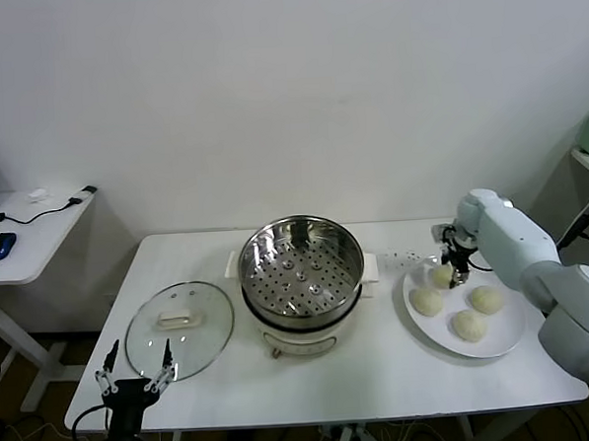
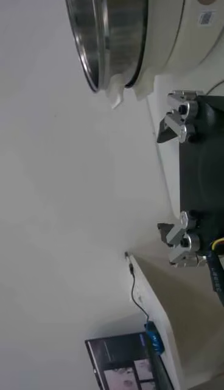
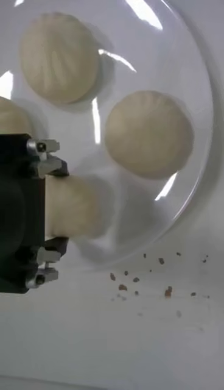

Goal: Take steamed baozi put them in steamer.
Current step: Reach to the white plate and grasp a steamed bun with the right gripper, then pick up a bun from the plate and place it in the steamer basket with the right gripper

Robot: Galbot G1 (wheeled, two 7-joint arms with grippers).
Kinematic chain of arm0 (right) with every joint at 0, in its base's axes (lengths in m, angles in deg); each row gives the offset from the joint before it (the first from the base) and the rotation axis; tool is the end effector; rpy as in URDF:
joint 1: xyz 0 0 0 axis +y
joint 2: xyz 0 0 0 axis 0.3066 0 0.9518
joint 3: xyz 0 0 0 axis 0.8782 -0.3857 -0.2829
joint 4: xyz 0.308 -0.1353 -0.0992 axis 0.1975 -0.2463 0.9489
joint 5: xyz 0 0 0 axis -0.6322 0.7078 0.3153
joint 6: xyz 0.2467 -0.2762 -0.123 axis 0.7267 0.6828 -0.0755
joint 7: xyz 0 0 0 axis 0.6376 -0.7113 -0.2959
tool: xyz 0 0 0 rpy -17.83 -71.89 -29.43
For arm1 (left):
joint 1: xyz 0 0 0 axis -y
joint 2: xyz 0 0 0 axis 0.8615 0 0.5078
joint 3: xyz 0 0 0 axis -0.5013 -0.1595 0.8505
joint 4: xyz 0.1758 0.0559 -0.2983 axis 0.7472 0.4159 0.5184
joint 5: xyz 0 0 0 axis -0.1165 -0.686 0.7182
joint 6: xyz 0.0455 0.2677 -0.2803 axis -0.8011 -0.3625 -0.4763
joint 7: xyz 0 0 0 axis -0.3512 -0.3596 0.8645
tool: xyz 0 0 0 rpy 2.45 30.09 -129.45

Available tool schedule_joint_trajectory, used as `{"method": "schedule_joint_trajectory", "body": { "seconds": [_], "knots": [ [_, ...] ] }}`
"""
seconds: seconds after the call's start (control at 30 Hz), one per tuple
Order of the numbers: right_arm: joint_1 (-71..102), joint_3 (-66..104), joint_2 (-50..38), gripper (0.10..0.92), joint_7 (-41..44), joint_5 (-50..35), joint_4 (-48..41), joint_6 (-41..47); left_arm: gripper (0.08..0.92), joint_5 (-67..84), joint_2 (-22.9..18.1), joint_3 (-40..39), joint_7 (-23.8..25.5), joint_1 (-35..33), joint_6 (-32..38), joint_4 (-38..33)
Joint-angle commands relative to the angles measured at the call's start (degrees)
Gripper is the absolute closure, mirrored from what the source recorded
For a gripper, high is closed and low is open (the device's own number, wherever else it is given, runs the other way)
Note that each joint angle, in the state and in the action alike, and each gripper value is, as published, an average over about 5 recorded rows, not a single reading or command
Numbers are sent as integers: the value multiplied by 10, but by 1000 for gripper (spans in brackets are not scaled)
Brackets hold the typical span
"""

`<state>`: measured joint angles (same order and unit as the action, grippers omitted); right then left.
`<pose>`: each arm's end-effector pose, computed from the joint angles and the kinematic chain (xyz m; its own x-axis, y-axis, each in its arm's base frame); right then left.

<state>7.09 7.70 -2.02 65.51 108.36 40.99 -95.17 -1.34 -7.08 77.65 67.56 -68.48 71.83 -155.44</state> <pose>0.6559 -0.2040 -0.2540 -0.1259 0.0579 0.9904 -0.9918 0.0132 -0.1268 0.1620 0.0823 -0.3461 -0.9871 -0.1430 0.0721 -0.1190 0.9563 0.2672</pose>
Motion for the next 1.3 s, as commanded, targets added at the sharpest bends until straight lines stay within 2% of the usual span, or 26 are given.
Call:
{"method": "schedule_joint_trajectory", "body": {
  "seconds": [0.03,0.17,0.37,0.57,0.83,1.0,1.17,1.3],
  "knots": [
    [-1,3,-2,435,4,-6,8,-1,177,0,0,1,0,-2,1,0],
    [-12,-38,-36,446,20,-48,74,-3,177,0,0,1,0,-5,1,-1],
    [-108,-197,-92,455,48,-145,233,-35,177,-1,-1,1,0,-9,2,-5],
    [-260,-312,-43,467,62,-180,263,-152,177,-4,-2,1,0,-14,4,-10],
    [-378,-373,77,467,58,-169,331,-277,177,0,4,-3,4,-18,5,-10],
    [-371,-365,127,465,49,-164,376,-298,177,-6,6,-4,4,-19,4,-9],
    [-329,-353,168,465,36,-140,363,-316,177,-13,9,-7,0,-26,7,-10],
    [-286,-342,191,465,16,-77,345,-343,177,-12,8,-7,-4,-32,6,-12]
  ]
}}
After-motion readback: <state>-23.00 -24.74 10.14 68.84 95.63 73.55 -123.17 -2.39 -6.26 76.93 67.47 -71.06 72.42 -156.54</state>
